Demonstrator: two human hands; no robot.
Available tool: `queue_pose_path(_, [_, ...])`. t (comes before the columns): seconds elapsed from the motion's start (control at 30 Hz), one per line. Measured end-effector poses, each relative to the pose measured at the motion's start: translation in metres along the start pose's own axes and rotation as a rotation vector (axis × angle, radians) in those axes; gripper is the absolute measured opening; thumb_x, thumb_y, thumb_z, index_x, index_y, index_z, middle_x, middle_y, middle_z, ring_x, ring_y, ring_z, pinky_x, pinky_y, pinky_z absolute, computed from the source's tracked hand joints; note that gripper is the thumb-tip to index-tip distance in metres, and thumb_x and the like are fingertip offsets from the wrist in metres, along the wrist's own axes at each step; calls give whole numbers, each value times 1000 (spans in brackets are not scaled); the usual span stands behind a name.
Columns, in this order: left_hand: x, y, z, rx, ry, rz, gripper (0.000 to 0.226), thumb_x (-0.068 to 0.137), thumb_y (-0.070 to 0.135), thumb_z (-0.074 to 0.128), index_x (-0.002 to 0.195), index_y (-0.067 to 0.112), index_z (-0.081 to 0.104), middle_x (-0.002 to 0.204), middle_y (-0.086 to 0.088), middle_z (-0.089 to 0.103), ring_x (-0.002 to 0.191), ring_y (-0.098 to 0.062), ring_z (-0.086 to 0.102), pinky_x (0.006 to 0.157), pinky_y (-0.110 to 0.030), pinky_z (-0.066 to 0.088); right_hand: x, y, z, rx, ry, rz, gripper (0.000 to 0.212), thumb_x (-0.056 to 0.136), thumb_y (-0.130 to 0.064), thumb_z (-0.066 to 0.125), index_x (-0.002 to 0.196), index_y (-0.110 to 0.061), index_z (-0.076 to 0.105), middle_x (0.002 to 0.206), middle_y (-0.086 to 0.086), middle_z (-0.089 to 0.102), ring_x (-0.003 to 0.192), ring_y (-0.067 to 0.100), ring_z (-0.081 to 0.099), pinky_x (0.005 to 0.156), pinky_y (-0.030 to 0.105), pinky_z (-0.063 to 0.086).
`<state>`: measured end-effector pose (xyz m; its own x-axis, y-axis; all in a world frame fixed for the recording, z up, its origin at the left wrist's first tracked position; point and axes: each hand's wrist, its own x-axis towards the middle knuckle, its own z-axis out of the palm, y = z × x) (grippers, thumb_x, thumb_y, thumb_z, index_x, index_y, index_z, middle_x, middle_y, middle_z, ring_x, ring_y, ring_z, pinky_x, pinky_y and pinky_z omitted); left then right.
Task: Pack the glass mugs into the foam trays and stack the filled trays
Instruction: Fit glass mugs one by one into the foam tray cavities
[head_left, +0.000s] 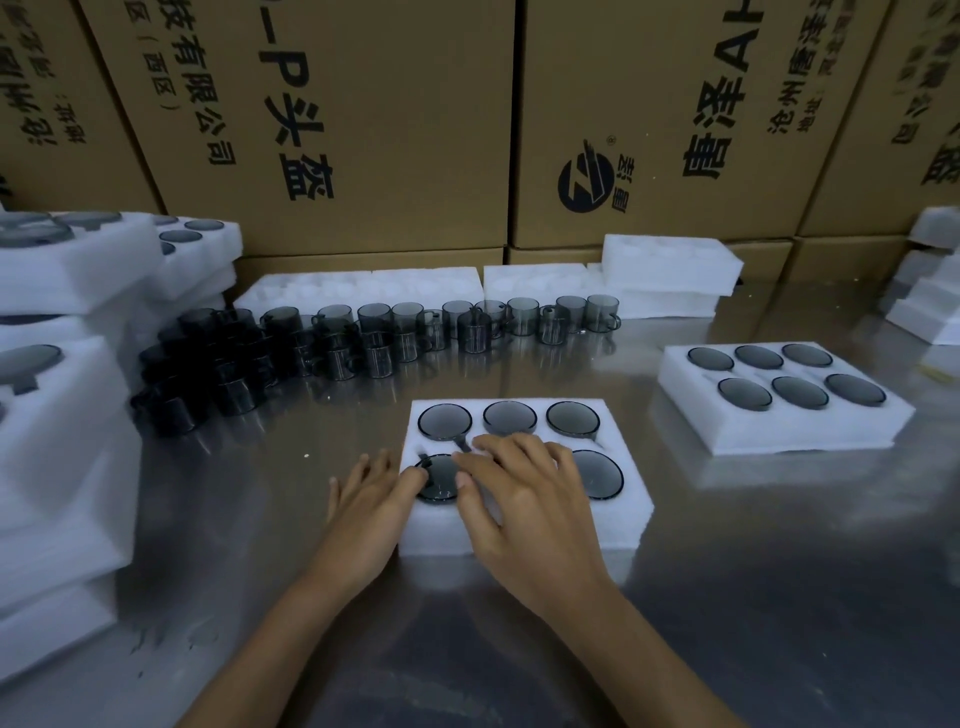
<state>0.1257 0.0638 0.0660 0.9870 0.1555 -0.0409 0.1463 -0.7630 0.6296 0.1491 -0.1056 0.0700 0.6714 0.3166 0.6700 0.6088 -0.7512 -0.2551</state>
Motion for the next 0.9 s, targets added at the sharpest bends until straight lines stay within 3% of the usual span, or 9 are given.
queue_pose_path(0.1, [-4, 7, -7, -226, 15, -57, 39, 89, 52, 31, 101, 27, 58, 145, -7, 43, 149, -16, 13, 121, -44, -2, 3, 8, -18, -14, 135, 214, 28, 88, -33, 56, 109, -27, 73, 113, -9, 69, 104, 19, 60, 90, 39, 40])
queue_pose_path(0.23, [-9, 12, -7, -437, 67, -89, 25, 98, 36, 44, 83, 29, 63, 103, 12, 62, 129, -20, 43, 118, -48, 21, -15, 45, -43, -38, 103, 606, 34, 96, -35, 51, 125, -23, 63, 124, -3, 65, 119, 28, 52, 93, 43, 36])
queue_pose_path(0.33, [-12, 18, -5, -559, 59, -97, 17, 93, 38, 53, 92, 44, 69, 103, 14, 71, 107, -10, 63, 101, -37, 44, -35, 57, -48, 177, -59, 761, 33, 98, -43, 40, 76, -24, 55, 77, -4, 59, 99, 35, 56, 91, 44, 37])
queue_pose_path(0.43, [-16, 24, -2, -604, 40, -7, 28, 92, 40, 55, 102, 65, 59, 106, 35, 66, 102, 9, 61, 86, -22, 44, -37, 57, -52, 348, -63, 766, 31, 98, -50, 42, 79, -29, 52, 64, -7, 52, 83, 21, 56, 93, 39, 43])
queue_pose_path(0.5, [-19, 29, 0, -639, 56, 59, 37, 94, 42, 55, 116, 71, 49, 117, 41, 59, 110, 16, 54, 91, -21, 41, -35, 57, -56, 549, 36, 769, 21, 99, -46, 49, 96, -34, 66, 79, -15, 69, 86, 1, 63, 85, 19, 47])
queue_pose_path(0.57, [-20, 37, 3, -679, 84, 150, 48, 93, 46, 56, 130, 70, 37, 128, 43, 51, 118, 19, 47, 99, -25, 37, -28, 60, -63, 710, 144, 766, 15, 99, -39, 55, 106, -41, 68, 99, -28, 71, 95, -11, 63, 81, 10, 46])
queue_pose_path(0.67, [-14, 68, 11, -715, 41, 301, 58, 92, 44, 57, 138, 65, 29, 132, 41, 49, 120, 20, 46, 96, -21, 37, -7, 80, -82, 704, 297, 779, 20, 98, -32, 55, 114, -33, 68, 107, -18, 71, 102, 1, 64, 87, 22, 50])
queue_pose_path(0.8, [22, 144, 34, -724, -36, 380, 67, 94, 36, 60, 147, 49, 22, 124, 41, 54, 109, 23, 50, 78, 1, 41, 28, 143, -126, 483, 421, 844, 24, 95, -33, 50, 113, -27, 64, 104, -1, 61, 99, 21, 54, 86, 34, 42])
queue_pose_path(0.9, [54, 206, 71, -782, -89, 358, 67, 93, 33, 61, 148, 39, 24, 132, 26, 55, 117, 8, 52, 89, -14, 39, 50, 200, -155, 412, 522, 912, 33, 93, -33, 49, 122, -23, 62, 119, 5, 62, 107, 25, 56, 94, 40, 47])
